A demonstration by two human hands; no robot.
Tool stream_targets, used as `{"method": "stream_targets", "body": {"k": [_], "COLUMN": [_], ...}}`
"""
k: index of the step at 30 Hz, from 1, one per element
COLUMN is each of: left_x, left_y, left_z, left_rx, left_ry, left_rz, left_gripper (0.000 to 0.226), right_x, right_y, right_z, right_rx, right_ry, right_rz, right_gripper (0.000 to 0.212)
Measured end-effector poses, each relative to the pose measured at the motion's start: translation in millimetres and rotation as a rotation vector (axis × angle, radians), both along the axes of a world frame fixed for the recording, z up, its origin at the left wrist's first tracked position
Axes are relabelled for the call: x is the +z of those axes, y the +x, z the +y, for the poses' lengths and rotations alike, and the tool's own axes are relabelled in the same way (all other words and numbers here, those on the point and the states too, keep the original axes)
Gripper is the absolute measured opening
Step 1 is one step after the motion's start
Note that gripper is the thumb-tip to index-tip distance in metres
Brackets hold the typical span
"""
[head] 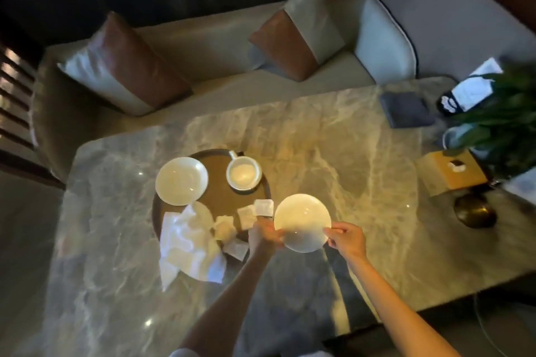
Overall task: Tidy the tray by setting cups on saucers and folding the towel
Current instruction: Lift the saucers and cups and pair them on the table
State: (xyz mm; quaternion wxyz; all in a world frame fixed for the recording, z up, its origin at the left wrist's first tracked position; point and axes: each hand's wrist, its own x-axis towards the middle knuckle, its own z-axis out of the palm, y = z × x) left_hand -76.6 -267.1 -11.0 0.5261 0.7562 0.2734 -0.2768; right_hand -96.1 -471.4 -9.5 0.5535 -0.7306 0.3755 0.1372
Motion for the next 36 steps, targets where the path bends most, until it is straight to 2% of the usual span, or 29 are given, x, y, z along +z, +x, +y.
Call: {"method": "stream_targets", "body": {"k": [2, 4, 6, 10, 20, 25, 28, 31, 34, 36], "left_x": [-14.6, -26.2, -33.4, -40.9, -41.9, -26.9, -17.1, -5.3, 5.0, 8.7], "left_y": [-2.7, -6.7, -10.0, -9.4, -8.9, -9.6, -12.7, -15.7, -10.9, 3.8], "left_z": [-19.7, -33.1, -40.8, -47.9, -54.8, -49.2, -29.6, 7.6, 51.5, 77.5], "left_rx": [-0.032, -0.063, -0.091, -0.095, 0.009, -0.014, -0.067, -0.017, 0.085, 0.179], "left_ry": [0.084, 0.210, 0.246, 0.253, 0.264, 0.204, 0.232, 0.236, 0.307, 0.301], "left_rz": [-0.024, -0.063, -0.061, -0.025, 0.068, 0.117, 0.094, 0.047, -0.039, -0.090], "left_gripper": [0.009, 0.024, 0.019, 0.008, 0.015, 0.030, 0.022, 0.029, 0.036, 0.031], "right_x": [-14.7, -26.6, -34.4, -39.4, -45.8, -44.3, -36.5, -14.2, 6.1, 17.4], "right_y": [0.1, 1.4, 0.3, -2.1, 2.2, 4.8, -0.8, 3.0, 17.9, 37.5], "right_z": [-18.1, -29.2, -34.9, -39.7, -38.8, -42.6, -41.3, -15.3, 28.6, 60.7], "right_rx": [0.040, 0.081, 0.098, 0.166, 0.150, 0.286, 0.336, 0.332, 0.336, 0.379], "right_ry": [-0.045, -0.076, -0.091, -0.131, -0.108, -0.145, -0.305, -0.429, -0.336, -0.265], "right_rz": [0.016, 0.027, 0.049, 0.043, 0.120, 0.139, 0.053, -0.058, -0.139, -0.205], "right_gripper": [0.009, 0.011, 0.010, 0.017, 0.021, 0.023, 0.023, 0.014, 0.018, 0.020]}}
